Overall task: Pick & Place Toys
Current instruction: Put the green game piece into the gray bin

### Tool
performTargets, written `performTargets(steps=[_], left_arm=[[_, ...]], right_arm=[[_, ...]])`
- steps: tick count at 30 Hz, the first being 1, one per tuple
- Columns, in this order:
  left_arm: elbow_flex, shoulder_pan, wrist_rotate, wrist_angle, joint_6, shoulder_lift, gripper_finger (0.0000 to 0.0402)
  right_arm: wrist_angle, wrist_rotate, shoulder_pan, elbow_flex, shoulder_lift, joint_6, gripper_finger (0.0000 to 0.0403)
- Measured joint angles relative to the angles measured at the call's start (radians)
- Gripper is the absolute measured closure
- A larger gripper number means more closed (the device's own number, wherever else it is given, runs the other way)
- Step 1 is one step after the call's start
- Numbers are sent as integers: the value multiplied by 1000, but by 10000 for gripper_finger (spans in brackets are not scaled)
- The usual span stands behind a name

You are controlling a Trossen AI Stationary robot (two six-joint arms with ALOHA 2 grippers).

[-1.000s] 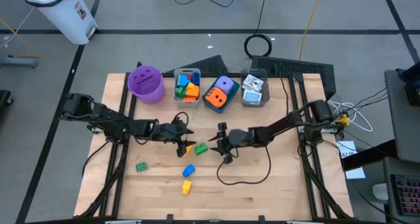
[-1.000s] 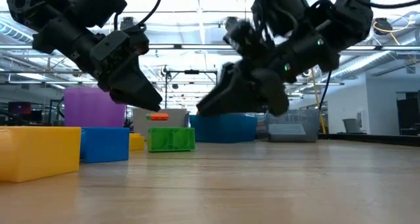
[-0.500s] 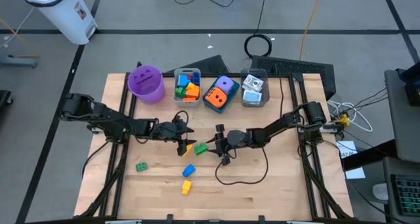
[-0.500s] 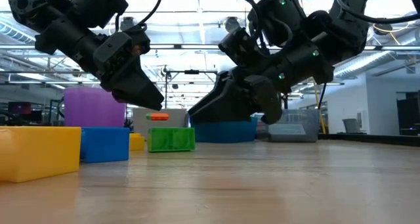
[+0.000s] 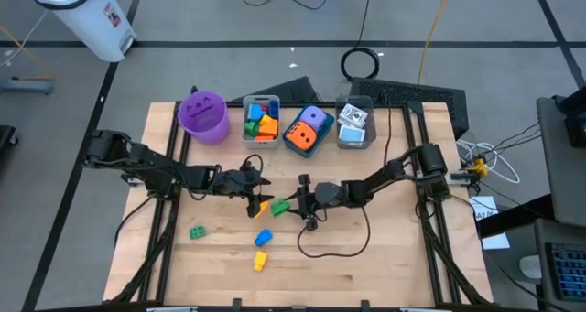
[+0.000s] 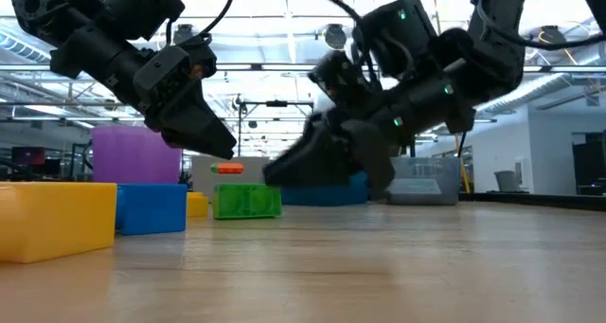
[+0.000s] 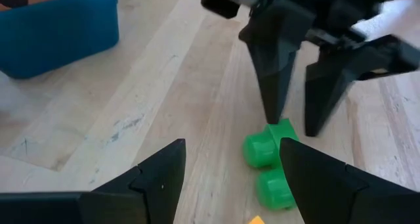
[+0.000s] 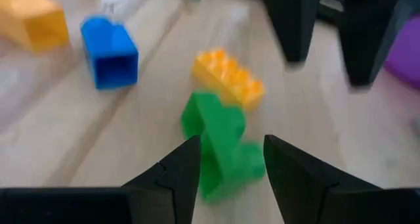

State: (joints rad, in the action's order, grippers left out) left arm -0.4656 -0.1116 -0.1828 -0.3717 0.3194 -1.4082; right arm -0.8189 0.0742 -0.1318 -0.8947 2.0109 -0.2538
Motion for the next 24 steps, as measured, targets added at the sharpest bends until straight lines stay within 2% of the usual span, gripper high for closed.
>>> performTargets(steps=[13, 24], left_arm=[[0, 1, 1, 1, -3, 0, 147], [0, 1, 1, 1, -1, 0, 147]], right_arm=[[-1, 2, 17, 3, 0, 20, 243], [-25, 0, 22, -33, 92, 33, 243]])
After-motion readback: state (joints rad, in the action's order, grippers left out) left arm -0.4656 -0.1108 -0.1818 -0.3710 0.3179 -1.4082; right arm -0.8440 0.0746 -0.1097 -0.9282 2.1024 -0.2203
